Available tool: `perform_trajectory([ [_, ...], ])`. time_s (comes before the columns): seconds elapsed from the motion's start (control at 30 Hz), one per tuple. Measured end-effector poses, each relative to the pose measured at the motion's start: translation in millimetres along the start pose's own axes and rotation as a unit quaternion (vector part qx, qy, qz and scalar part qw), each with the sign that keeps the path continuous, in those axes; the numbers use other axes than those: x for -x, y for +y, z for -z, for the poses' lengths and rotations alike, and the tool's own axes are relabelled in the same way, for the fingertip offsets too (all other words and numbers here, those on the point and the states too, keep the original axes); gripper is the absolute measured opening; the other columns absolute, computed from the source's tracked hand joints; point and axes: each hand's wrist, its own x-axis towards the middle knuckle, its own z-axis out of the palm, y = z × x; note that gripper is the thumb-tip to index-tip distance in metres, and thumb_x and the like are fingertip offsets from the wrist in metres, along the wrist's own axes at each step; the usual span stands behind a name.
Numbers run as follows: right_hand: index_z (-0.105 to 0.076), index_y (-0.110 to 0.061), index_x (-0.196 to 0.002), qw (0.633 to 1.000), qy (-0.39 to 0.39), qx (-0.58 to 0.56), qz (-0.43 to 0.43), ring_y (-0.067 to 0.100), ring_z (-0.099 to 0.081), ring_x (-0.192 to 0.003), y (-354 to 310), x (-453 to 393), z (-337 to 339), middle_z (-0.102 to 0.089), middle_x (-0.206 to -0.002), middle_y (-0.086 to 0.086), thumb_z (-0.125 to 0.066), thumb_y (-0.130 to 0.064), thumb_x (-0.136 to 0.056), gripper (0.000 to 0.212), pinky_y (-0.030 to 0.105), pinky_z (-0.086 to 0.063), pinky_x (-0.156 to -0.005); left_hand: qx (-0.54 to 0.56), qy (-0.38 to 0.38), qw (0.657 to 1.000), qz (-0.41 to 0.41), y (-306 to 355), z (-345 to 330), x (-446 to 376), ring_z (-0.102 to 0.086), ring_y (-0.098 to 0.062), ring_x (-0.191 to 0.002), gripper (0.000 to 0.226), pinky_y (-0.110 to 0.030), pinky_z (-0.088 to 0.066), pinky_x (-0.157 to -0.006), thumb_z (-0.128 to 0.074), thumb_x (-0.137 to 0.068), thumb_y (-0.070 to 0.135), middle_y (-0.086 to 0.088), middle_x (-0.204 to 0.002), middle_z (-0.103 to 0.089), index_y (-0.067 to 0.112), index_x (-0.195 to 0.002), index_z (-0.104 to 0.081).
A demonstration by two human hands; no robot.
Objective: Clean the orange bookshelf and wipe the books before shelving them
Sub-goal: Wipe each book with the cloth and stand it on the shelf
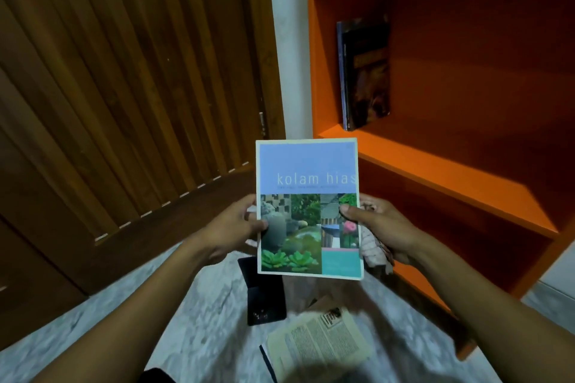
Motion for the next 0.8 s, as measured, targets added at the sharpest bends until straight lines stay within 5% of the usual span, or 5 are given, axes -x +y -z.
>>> perform_trajectory([
  [0.13,-0.065,-0.004,-0.121,1.000,0.001,0.027,0.005,0.012,-0.061,-0.065,-14.2,-3.3,8.4,-0.064,-0.067,-0.004,-0.062,-0.015,-0.095,0.028,0.031,-0.048,-0.079,-0.013,-0.010,1.000,0.004,1.0,-0.5,-1.1,-0.069,-0.041,-0.098,0.038,-0.056,-0.058,-0.076,-0.058,-0.097,0.005,-0.022,-0.107,-0.071,0.030,-0.126,-0.059],
  [0.27,-0.067,-0.015,-0.113,0.989,0.102,0.094,0.057,0.026,-0.072,-0.086,-26.9,-19.7,12.9,-0.074,-0.097,0.007,-0.070,-0.025,-0.091,0.024,0.049,-0.057,-0.089,-0.018,0.040,0.997,-0.056,14.9,-2.9,-17.3,-0.065,-0.046,-0.093,0.031,-0.042,-0.057,-0.065,-0.056,-0.099,0.008,-0.025,-0.111,-0.065,0.032,-0.119,-0.061],
  [0.5,-0.058,-0.025,-0.110,0.908,0.356,0.126,0.180,0.026,-0.053,-0.056,-56.0,-33.3,24.8,-0.059,-0.070,0.003,-0.065,-0.030,-0.095,0.018,0.041,-0.041,-0.052,0.006,0.089,0.980,-0.178,60.0,-13.2,-82.7,-0.065,-0.034,-0.110,0.035,-0.059,-0.056,-0.086,-0.053,-0.101,0.013,-0.005,-0.124,-0.065,0.038,-0.124,-0.058],
  [0.67,-0.061,-0.027,-0.099,0.915,0.352,0.092,0.172,0.030,-0.066,-0.073,-65.1,-38.7,43.0,-0.067,-0.084,-0.001,-0.067,-0.026,-0.093,0.008,0.051,-0.054,-0.064,-0.012,0.108,0.972,-0.209,107.3,-38.4,-145.4,-0.064,-0.020,-0.103,0.031,-0.026,-0.060,-0.071,-0.050,-0.101,0.006,-0.006,-0.127,-0.061,0.030,-0.122,-0.054],
  [0.8,-0.061,-0.031,-0.098,0.916,0.348,0.096,0.175,0.032,-0.066,-0.079,-74.0,-46.0,58.9,-0.067,-0.090,0.002,-0.067,-0.029,-0.092,0.009,0.054,-0.055,-0.066,-0.070,0.122,0.969,-0.205,131.6,-65.8,-189.1,-0.062,-0.038,-0.099,0.022,-0.056,-0.055,-0.083,-0.050,-0.101,0.011,-0.010,-0.111,-0.062,0.029,-0.112,-0.055],
])
